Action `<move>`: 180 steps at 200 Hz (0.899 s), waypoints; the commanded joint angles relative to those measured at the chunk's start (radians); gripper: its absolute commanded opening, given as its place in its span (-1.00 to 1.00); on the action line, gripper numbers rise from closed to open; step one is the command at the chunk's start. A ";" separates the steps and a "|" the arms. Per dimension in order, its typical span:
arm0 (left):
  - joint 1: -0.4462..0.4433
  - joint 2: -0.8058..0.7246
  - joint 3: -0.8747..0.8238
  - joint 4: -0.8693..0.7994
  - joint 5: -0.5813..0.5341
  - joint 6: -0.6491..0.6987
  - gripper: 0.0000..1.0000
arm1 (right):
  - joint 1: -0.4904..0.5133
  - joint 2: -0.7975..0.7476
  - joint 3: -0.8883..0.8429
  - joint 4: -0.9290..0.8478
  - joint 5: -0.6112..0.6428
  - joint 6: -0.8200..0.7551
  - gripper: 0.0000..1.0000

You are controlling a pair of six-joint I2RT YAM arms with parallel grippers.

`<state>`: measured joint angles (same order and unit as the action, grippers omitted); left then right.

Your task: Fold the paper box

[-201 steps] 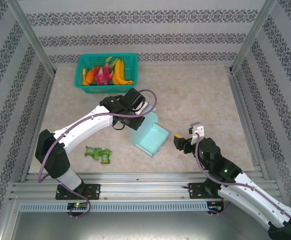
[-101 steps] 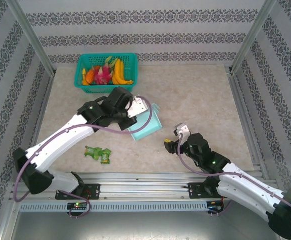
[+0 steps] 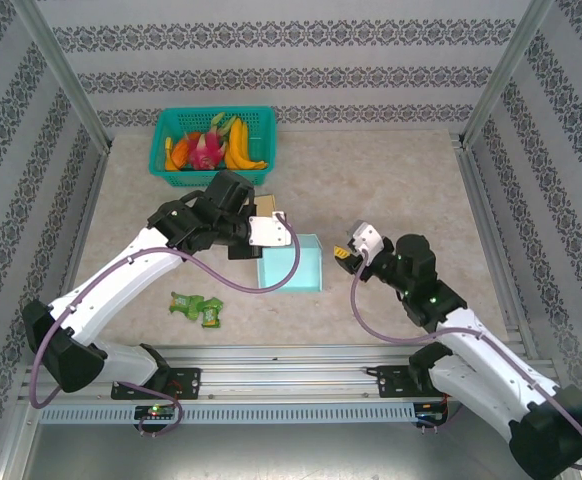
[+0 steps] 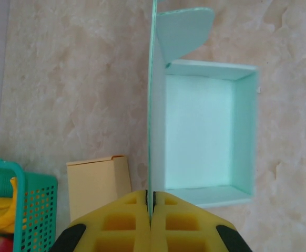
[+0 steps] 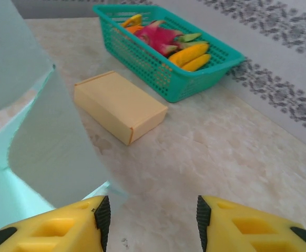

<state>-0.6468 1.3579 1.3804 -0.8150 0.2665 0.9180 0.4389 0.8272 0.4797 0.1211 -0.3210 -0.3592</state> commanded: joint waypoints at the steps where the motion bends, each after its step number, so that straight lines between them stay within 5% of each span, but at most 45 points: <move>1: 0.035 -0.007 -0.019 0.027 0.134 0.091 -1.00 | -0.022 0.058 0.089 -0.022 -0.287 -0.138 -0.07; 58: 0.064 0.011 -0.043 0.036 0.196 0.147 -1.00 | -0.025 0.157 0.194 -0.102 -0.435 -0.255 -0.36; 180: 0.066 -0.105 -0.176 0.137 0.224 0.157 -1.00 | -0.032 0.246 0.248 -0.329 -0.532 -0.435 -0.33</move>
<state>-0.5934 1.2797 1.2160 -0.7288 0.4458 1.0481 0.4141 1.0515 0.6884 -0.1707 -0.7975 -0.7479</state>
